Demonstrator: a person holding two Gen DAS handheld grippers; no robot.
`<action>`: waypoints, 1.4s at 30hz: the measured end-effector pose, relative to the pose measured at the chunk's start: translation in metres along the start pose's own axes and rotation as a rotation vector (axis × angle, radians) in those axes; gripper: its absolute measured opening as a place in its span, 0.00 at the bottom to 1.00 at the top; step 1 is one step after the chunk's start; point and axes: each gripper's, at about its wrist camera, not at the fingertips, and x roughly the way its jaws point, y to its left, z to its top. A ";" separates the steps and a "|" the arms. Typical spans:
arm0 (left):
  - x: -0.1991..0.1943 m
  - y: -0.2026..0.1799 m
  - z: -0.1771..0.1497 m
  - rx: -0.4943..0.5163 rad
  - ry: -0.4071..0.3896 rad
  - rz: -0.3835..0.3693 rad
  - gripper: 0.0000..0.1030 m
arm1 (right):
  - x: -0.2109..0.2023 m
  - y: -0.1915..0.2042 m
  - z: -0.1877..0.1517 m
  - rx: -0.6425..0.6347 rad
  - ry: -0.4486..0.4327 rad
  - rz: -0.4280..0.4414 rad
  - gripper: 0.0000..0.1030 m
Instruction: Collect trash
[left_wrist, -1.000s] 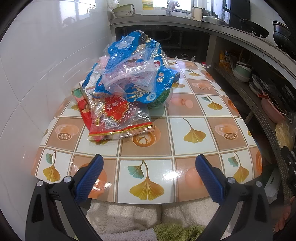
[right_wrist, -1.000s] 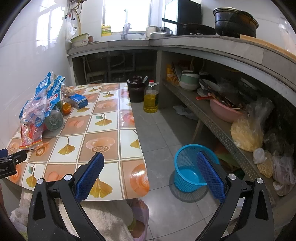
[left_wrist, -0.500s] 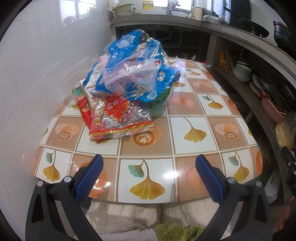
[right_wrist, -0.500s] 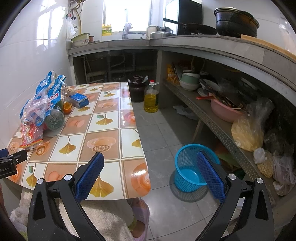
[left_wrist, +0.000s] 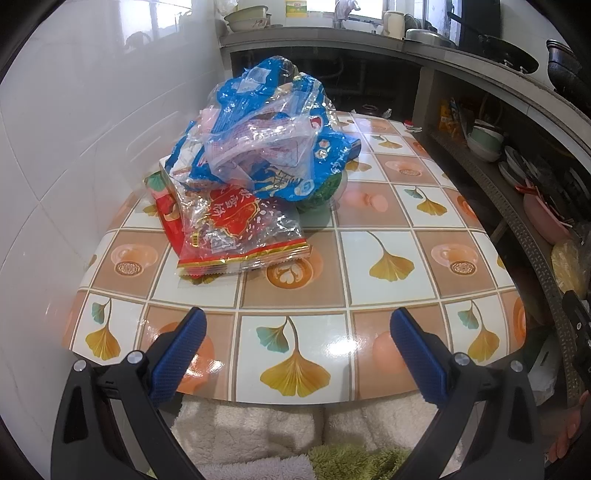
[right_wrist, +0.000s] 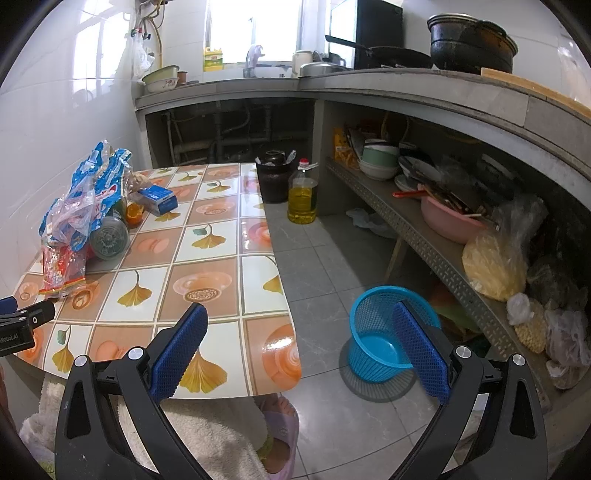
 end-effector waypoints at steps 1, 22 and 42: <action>0.000 0.000 0.000 0.000 0.000 0.000 0.95 | 0.000 0.000 0.000 0.001 0.000 0.000 0.93; 0.001 0.000 0.000 0.002 0.005 0.003 0.95 | 0.000 -0.001 0.000 0.004 0.002 0.002 0.93; 0.004 0.002 0.002 -0.004 0.014 -0.016 0.95 | 0.009 0.006 0.002 0.007 0.020 0.002 0.93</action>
